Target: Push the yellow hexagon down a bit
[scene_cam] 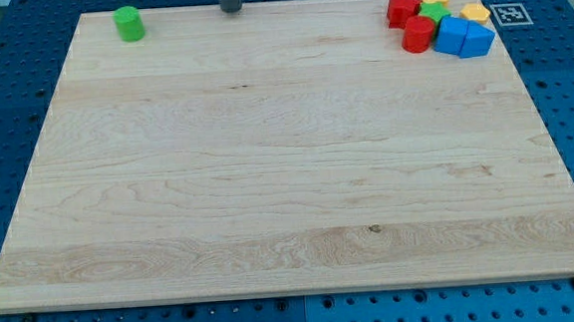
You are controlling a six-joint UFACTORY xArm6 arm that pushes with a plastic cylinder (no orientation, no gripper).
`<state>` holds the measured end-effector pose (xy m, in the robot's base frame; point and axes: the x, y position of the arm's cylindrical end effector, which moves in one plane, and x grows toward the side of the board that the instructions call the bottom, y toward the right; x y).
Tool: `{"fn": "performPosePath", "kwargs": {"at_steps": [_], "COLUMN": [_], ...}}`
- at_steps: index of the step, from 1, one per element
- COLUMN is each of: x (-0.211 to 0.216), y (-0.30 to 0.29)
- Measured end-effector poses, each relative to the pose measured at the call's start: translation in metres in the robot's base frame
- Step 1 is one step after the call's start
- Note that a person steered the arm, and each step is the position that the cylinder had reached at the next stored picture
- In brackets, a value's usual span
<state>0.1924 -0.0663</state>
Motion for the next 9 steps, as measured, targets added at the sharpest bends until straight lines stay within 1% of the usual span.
{"fn": "performPosePath", "kwargs": {"at_steps": [2, 5, 6, 7, 9], "x": [0.0, 0.004, 0.033, 0.055, 0.055], "y": [0.081, 0.272, 0.329, 0.358, 0.368]}}
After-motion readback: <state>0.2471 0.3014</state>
